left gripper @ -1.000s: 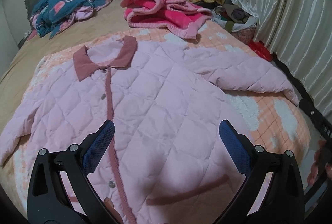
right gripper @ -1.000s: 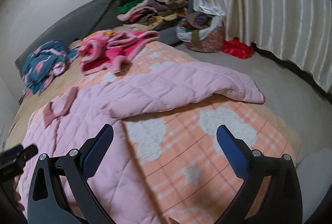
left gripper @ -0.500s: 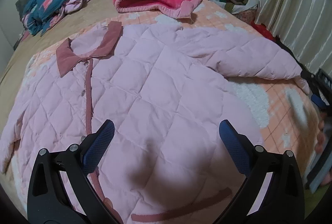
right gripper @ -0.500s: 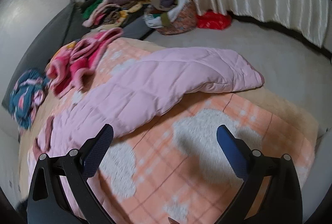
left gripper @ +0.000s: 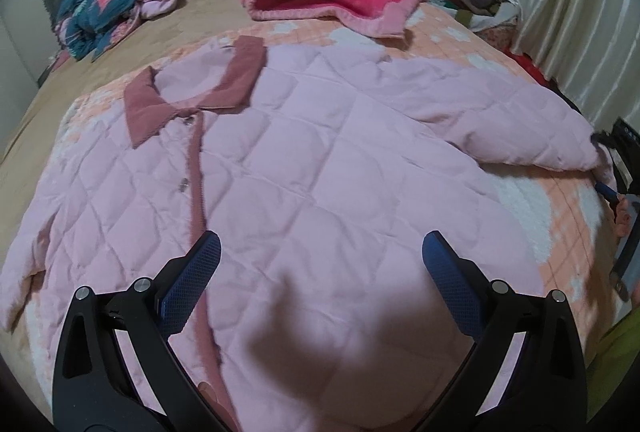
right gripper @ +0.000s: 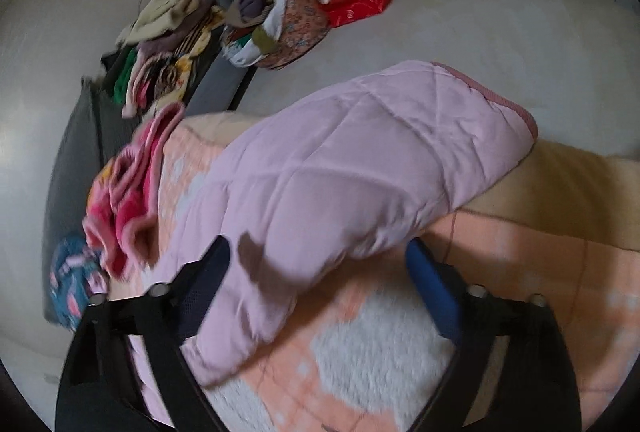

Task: Fold large clothes
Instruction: 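Close the right gripper on the pink sleeve cuff, then lift the sleeve with the right gripper, lay it across the jacket front, release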

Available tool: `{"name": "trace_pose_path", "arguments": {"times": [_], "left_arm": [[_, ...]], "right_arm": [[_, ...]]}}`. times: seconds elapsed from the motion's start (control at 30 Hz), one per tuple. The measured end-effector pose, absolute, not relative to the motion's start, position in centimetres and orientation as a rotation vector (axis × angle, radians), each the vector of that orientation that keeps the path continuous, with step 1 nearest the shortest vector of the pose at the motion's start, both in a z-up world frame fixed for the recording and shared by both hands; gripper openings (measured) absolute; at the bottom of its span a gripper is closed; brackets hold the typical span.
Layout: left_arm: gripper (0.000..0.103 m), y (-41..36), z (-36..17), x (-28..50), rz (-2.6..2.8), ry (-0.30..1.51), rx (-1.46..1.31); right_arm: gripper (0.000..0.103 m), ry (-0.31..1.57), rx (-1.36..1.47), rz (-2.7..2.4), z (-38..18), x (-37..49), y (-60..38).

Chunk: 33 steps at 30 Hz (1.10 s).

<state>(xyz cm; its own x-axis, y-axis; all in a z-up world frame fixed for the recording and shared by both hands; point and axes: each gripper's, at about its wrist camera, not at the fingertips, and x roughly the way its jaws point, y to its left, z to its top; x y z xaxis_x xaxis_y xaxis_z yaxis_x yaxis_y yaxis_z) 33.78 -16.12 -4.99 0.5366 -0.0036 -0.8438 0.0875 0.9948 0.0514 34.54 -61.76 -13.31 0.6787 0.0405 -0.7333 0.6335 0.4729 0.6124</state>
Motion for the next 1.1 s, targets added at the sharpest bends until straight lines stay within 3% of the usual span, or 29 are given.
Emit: {"name": "trace_pose_path", "arguments": {"times": [0.07,0.1,0.13,0.3,0.77,1.1], "left_arm": [[0.095,-15.3,-4.7,33.9,-0.036,0.995,0.084],[0.095,-14.9,-4.6,34.0,-0.028,0.992,0.078],[0.095,-14.3,-4.4,34.0,-0.024,0.991,0.061],[0.095,-12.9,-3.2,33.6,-0.022,0.962,0.043],[0.095,-10.1,2.5,32.3,-0.077,0.91,-0.044],[0.095,-6.9,5.9,30.8,-0.037,0.841,-0.072]], "right_arm": [[0.07,0.735,1.089,-0.397,-13.9,34.5,-62.8],[0.06,0.726,1.095,-0.392,-13.9,34.5,-63.1],[0.044,0.716,1.096,-0.375,-13.8,34.5,-63.3],[0.024,0.653,0.993,-0.304,-11.2,34.6,-62.9],[0.02,0.47,0.482,-0.083,5.1,33.5,-52.7],[0.02,0.423,0.238,0.026,10.9,32.6,-43.7]]}}
